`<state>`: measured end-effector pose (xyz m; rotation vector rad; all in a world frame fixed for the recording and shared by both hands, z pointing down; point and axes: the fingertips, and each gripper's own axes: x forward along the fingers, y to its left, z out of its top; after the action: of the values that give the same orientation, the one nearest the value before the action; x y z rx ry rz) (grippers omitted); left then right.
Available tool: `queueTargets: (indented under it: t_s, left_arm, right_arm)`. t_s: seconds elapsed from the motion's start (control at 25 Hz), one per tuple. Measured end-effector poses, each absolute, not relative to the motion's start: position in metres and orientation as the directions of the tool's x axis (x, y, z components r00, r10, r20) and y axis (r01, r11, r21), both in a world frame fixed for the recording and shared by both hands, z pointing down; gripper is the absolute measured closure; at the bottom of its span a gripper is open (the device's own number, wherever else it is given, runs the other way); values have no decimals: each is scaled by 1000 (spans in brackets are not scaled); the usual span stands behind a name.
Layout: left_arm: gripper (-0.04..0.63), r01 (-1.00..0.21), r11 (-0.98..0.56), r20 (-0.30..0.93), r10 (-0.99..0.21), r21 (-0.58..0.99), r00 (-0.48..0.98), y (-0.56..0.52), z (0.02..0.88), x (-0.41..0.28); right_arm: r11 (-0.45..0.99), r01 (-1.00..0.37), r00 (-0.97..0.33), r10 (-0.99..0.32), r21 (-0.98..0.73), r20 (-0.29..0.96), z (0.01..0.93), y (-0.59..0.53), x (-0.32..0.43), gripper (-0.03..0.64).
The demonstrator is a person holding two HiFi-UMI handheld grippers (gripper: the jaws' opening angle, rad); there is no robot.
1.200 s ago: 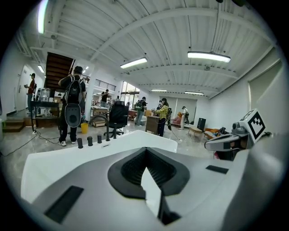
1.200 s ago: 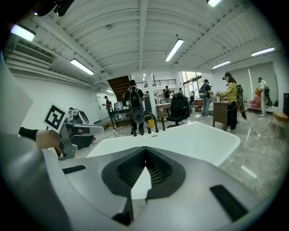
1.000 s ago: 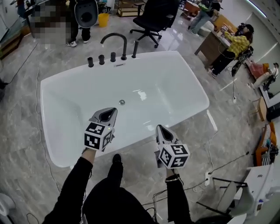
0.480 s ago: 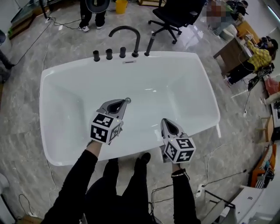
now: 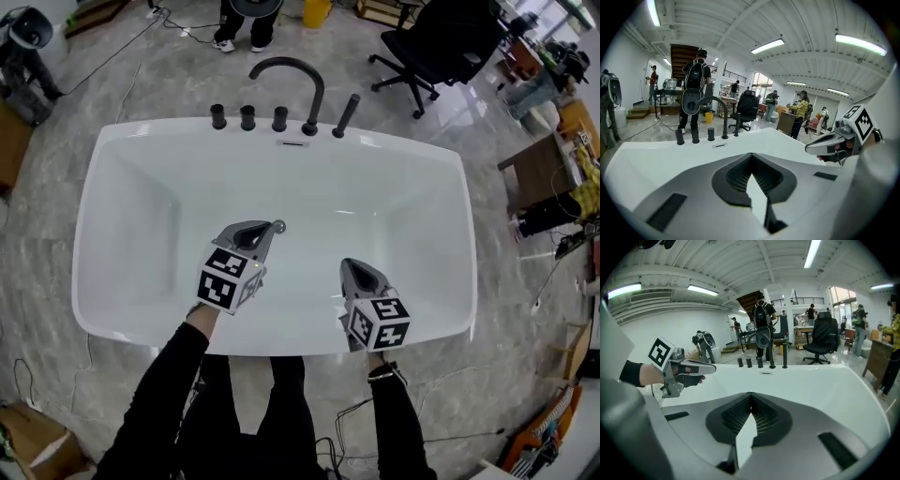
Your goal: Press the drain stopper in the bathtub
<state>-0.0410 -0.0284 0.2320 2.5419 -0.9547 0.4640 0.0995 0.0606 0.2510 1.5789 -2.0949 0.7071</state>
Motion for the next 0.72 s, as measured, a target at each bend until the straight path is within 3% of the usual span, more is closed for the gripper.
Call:
queueTargets:
  t_s: [0.48, 0.72]
  left_arm:
    - [594, -795, -561, 499, -633, 232, 592, -71, 302, 1]
    - [594, -823, -516, 537, -637, 236, 554, -84, 352, 15]
  right_arm:
    - [349, -915, -393, -670, -200, 630, 328, -20, 157, 615]
    - [341, -902, -428, -621, -265, 656, 390, -34, 170, 615]
